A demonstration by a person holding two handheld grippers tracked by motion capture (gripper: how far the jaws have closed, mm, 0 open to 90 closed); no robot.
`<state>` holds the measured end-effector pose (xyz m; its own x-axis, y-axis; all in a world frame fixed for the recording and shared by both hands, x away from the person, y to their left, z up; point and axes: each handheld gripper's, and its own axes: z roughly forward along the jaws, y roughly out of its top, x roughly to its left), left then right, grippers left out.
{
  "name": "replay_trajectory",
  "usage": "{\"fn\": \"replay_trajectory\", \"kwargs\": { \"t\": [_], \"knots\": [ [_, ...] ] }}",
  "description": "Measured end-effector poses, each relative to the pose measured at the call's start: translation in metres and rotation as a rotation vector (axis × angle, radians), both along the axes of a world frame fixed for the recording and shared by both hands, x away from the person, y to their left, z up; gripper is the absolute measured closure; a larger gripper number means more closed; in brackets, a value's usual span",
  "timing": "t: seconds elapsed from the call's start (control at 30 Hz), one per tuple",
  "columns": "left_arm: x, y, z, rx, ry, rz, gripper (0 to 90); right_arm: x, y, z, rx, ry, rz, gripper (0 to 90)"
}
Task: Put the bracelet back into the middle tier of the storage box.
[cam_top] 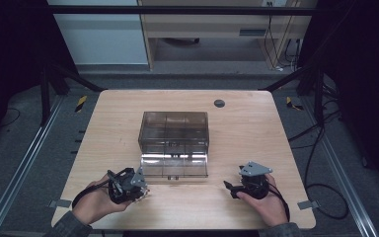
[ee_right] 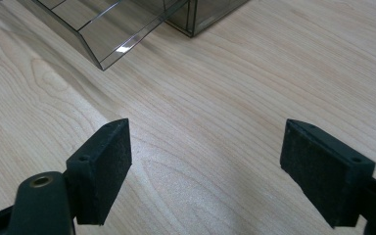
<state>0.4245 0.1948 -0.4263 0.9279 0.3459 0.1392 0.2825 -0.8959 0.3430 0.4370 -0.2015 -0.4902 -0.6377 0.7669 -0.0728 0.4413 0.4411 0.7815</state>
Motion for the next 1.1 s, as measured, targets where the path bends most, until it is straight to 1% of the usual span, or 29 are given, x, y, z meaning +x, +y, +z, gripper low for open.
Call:
{"fn": "replay_trajectory", "kwargs": {
  "t": [0.07, 0.17, 0.23, 0.37, 0.53, 0.6, 0.7, 0.8, 0.97, 1.1],
  "knots": [
    [-0.001, -0.001, 0.008, -0.006, -0.015, -0.002, 82.2, 0.000, -0.001, 0.000, 0.001, -0.001, -0.001, 19.6],
    [0.000, -0.002, 0.020, -0.017, -0.026, -0.008, 82.2, 0.000, -0.001, 0.001, 0.012, -0.002, -0.001, 19.6],
    [0.000, -0.005, 0.027, -0.016, -0.040, -0.015, 82.2, 0.000, -0.001, 0.002, 0.020, -0.004, -0.001, 19.6],
    [0.004, -0.013, 0.041, -0.029, -0.060, -0.025, 82.2, 0.000, -0.002, 0.001, 0.020, -0.003, -0.007, 19.6],
    [0.011, -0.025, 0.055, -0.028, -0.078, -0.042, 82.2, 0.000, -0.003, 0.002, 0.021, -0.005, -0.012, 19.6],
    [0.013, -0.031, 0.059, -0.020, -0.086, -0.054, 82.2, 0.001, -0.004, 0.002, 0.022, -0.007, -0.015, 19.6],
    [0.017, -0.039, 0.063, -0.022, -0.093, -0.062, 82.2, 0.001, -0.004, 0.002, 0.021, -0.010, -0.024, 19.6],
    [0.022, -0.047, 0.067, -0.016, -0.097, -0.072, 82.2, 0.001, -0.005, 0.003, 0.022, -0.021, -0.034, 19.5],
    [0.028, -0.055, 0.073, -0.020, -0.103, -0.082, 82.2, 0.002, -0.008, 0.003, 0.027, -0.021, -0.049, 19.3],
    [0.033, -0.061, 0.075, -0.013, -0.106, -0.084, 82.2, 0.003, -0.008, 0.002, 0.023, -0.019, -0.052, 19.7]
  ]
}}
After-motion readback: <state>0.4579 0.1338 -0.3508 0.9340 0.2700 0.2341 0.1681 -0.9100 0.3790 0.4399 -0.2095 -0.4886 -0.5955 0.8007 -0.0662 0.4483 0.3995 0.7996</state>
